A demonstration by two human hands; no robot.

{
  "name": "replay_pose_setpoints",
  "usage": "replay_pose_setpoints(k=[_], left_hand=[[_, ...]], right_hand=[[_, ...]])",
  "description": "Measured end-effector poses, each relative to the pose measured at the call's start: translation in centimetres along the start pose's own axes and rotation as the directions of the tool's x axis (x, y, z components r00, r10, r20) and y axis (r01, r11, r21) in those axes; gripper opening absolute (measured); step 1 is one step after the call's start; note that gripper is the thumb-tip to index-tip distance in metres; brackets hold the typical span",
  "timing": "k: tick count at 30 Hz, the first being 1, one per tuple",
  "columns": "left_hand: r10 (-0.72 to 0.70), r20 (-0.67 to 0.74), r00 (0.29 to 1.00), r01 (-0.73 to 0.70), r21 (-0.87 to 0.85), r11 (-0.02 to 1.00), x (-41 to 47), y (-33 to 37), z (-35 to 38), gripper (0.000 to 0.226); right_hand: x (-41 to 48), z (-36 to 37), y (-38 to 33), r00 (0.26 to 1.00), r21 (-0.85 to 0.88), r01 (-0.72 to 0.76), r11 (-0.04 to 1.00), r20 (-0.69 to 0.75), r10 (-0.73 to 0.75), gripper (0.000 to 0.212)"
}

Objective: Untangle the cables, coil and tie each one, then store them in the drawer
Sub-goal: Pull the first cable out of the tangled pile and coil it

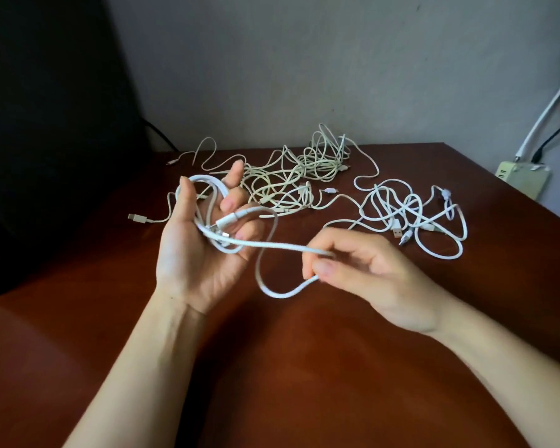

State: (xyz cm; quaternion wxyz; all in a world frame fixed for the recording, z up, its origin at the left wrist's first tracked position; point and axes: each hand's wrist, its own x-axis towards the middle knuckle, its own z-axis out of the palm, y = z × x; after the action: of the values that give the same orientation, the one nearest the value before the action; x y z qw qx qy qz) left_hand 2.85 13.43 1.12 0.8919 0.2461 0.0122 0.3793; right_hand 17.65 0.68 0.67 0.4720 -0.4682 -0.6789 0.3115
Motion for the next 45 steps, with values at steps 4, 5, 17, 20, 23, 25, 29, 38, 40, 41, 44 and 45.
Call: replay_pose_setpoints(k=[4, 5, 17, 20, 23, 25, 29, 38, 40, 41, 44, 45], left_hand=[[0.030, -0.141, 0.990, -0.003, 0.186, 0.983, 0.2, -0.2, 0.3, 0.050], [0.038, -0.179, 0.983, 0.001, 0.213, 0.977, 0.3, -0.3, 0.2, 0.049], [-0.143, -0.056, 0.988, 0.153, 0.355, 0.922, -0.4, -0.9, 0.5, 0.047], [-0.221, -0.025, 0.975, 0.199, 0.542, 0.816, -0.8, -1.3, 0.7, 0.044], [-0.226, -0.087, 0.970, 0.221, 0.702, 0.677, -0.9, -1.9, 0.8, 0.043], [-0.239, -0.118, 0.964, 0.248, 0.726, 0.642, -0.9, -2.1, 0.8, 0.043], [-0.334, -0.112, 0.936, 0.314, 0.694, 0.648, -1.1, -2.4, 0.8, 0.035], [-0.366, -0.034, 0.930, 0.271, 0.736, 0.620, -1.2, -3.2, 1.0, 0.027], [-0.359, -0.026, 0.933, 0.253, 0.758, 0.601, -1.1, -3.2, 0.8, 0.028], [-0.356, -0.027, 0.934, 0.246, 0.771, 0.587, -1.0, -3.1, 0.7, 0.028], [-0.313, -0.048, 0.949, 0.233, 0.776, 0.587, -0.9, -2.5, 0.7, 0.031], [-0.283, -0.055, 0.958, 0.222, 0.769, 0.600, -0.9, -2.3, 0.7, 0.033]], right_hand=[[0.1, -0.3, 0.4, 0.955, -0.559, 0.078, 0.826, -0.196, -0.223, 0.023], [0.2, -0.4, 0.3, 0.926, -0.679, 0.072, 0.730, -0.226, -0.301, 0.026], [0.0, -1.2, 1.2, 0.878, -0.802, 0.233, 0.550, -0.070, -0.474, 0.024], [0.0, -1.2, 1.6, 0.872, -0.806, 0.240, 0.542, -0.066, -0.485, 0.019], [-0.1, -1.4, 1.5, 0.857, -0.792, 0.232, 0.564, -0.107, -0.503, 0.016], [-0.2, -1.4, 1.2, 0.847, -0.782, 0.227, 0.580, -0.136, -0.514, 0.016], [-0.2, -1.2, 1.1, 0.858, -0.754, 0.228, 0.616, -0.143, -0.493, 0.021], [0.1, -1.5, 1.7, 0.916, -0.669, 0.019, 0.743, -0.287, -0.282, 0.030], [0.1, -1.5, 1.8, 0.915, -0.644, -0.041, 0.764, -0.332, -0.231, 0.027], [0.2, -1.6, 1.9, 0.917, -0.614, -0.057, 0.787, -0.345, -0.202, 0.021], [0.3, -2.3, 2.4, 0.924, -0.491, -0.090, 0.866, -0.367, -0.112, 0.012], [0.3, -2.5, 2.5, 0.926, -0.456, -0.108, 0.883, -0.371, -0.078, 0.017]])
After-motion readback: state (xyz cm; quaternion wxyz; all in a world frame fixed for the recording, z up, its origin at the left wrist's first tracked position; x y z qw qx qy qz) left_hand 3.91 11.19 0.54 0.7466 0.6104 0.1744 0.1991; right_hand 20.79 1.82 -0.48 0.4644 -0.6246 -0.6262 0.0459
